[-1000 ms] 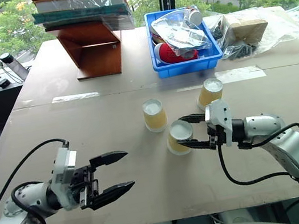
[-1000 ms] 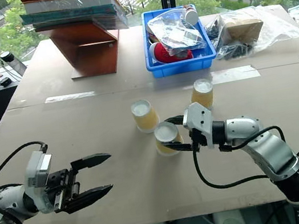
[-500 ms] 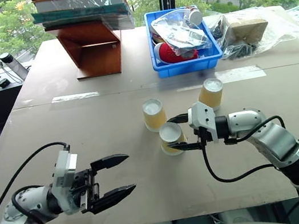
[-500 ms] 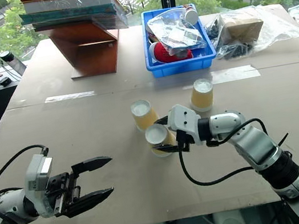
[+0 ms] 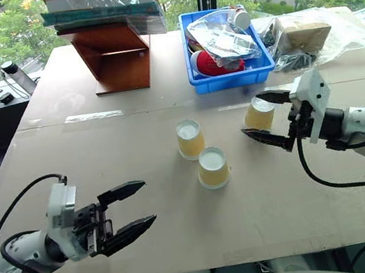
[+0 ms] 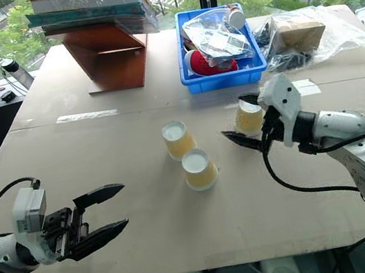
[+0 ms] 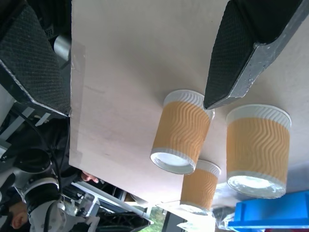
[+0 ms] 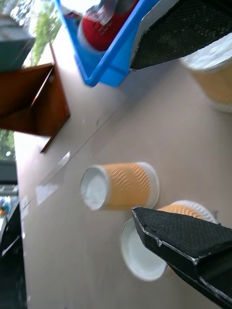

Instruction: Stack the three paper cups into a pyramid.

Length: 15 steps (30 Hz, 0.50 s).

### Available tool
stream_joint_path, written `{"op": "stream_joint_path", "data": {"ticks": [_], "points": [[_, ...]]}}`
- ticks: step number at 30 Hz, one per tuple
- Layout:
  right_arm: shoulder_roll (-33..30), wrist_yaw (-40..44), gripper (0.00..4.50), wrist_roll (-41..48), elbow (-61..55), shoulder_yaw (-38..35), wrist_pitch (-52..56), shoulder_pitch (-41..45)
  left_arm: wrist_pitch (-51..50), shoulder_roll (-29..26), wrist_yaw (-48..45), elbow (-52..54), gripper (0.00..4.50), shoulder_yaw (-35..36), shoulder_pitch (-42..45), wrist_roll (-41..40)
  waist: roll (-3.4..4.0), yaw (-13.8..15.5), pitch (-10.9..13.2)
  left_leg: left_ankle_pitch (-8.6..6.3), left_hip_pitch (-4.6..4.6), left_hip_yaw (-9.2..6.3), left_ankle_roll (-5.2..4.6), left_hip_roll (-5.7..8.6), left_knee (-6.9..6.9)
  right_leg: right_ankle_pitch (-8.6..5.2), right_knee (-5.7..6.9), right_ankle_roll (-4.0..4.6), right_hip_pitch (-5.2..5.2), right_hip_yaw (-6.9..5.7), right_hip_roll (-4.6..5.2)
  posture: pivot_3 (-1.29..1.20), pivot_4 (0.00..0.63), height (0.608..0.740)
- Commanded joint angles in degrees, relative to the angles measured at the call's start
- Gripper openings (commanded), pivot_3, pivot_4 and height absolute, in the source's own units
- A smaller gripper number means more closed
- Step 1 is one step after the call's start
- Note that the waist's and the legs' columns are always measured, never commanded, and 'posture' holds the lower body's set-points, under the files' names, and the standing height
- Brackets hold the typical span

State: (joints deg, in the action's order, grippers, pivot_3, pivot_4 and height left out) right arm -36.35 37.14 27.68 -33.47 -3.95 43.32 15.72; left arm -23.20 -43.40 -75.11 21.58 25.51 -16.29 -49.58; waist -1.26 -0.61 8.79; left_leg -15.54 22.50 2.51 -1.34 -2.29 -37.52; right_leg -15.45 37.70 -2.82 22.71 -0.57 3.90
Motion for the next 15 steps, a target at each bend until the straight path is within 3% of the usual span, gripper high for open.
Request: {"op": "stream_joint_path", "data": {"ticks": [1,15], "points": [[1.6,-4.2,4.45,-2.8,4.3,-0.2,-1.0,1.7,0.9,-0.2,-0.2,1.1,4.5,0.6,1.1,-0.5,0.0,-0.4,0.0,0.0,-0.03,0.05,0.0,0.0,0.0,0.0,0.01,0.0,0.01,0.06,-0.04,0.0,0.15,0.74],[11.7,-13.1,4.45,-5.1,15.7,0.1,-0.2,7.7,0.4,-1.0,-0.9,0.7,4.5,1.1,1.5,-0.6,0.02,-0.2,0.0,0.0,0.08,0.04,0.0,-0.05,0.0,0.01,0.04,-0.01,0.12,0.09,-0.17,0.0,0.15,0.74]]}}
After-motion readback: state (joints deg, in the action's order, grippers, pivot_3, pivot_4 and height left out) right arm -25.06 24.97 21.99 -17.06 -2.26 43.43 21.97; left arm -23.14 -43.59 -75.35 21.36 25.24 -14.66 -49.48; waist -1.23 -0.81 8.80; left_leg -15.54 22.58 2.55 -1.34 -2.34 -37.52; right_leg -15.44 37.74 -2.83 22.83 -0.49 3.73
